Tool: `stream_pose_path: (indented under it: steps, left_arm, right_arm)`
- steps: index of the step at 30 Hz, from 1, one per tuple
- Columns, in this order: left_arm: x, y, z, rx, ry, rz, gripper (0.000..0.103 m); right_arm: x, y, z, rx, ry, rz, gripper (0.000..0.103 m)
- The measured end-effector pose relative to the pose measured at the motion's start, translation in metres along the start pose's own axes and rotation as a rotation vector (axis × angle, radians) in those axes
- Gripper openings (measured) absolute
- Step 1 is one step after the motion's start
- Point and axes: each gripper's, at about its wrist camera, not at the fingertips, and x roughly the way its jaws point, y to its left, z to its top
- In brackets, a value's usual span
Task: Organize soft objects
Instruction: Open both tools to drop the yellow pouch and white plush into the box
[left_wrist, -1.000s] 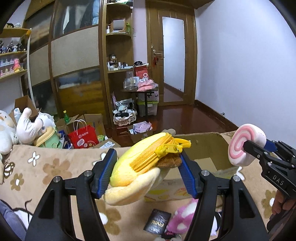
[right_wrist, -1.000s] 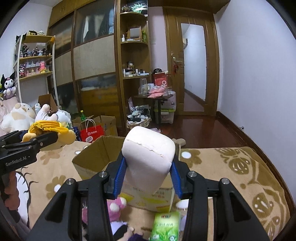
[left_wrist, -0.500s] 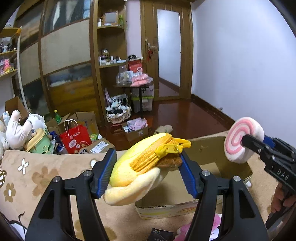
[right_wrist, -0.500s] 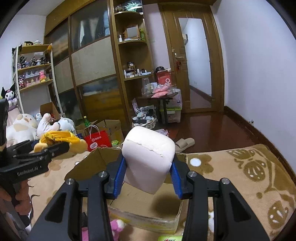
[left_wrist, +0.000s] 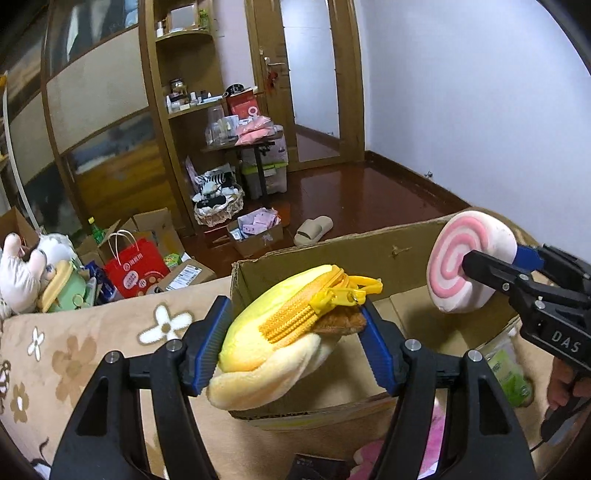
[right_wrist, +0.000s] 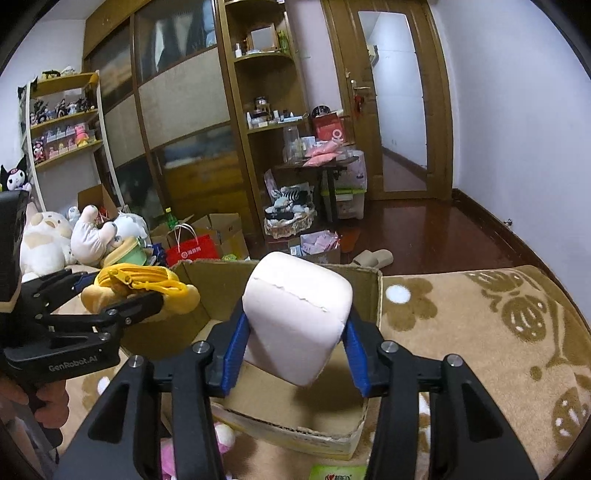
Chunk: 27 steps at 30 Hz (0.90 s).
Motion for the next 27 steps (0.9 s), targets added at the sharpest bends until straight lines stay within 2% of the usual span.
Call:
stream_pose_path:
  steps: [5,8,12,15,20,27]
  left_arm:
    - [0.001,-0.003,-0.001,-0.001,0.003,-0.013,0.074]
    - [-0.003,-0.005,-0.001,0.013,-0.005,0.013,0.087]
    - [-0.006,-0.006,-0.001,0.002,-0.001,0.009,0.089]
    - [-0.006,-0.004,-0.002,-0.014,0.016,0.014,0.094]
    - [-0.011,-0.002,-0.006,-0.015,0.041,0.030,0.096]
    - [-0.026,0.001,-0.013,-0.039,0.079,0.035,0.097]
  right_arm:
    - [-0.001,-0.001,-0.002,0.009,0.007,0.002,0.056]
    - [-0.004,0.000,-0.002,0.013,0.005,-0.001,0.063]
    - [-0.011,0.001,-0.002,0.016,-0.007,-0.004,0.070]
    - [-0.017,0.001,-0.003,0.026,-0.012,-0.005,0.081]
    - [-0.026,0.002,-0.003,0.029,-0.013,-0.004,0.090]
    - [-0.038,0.003,-0.006,0.028,0.000,-0.009,0.092]
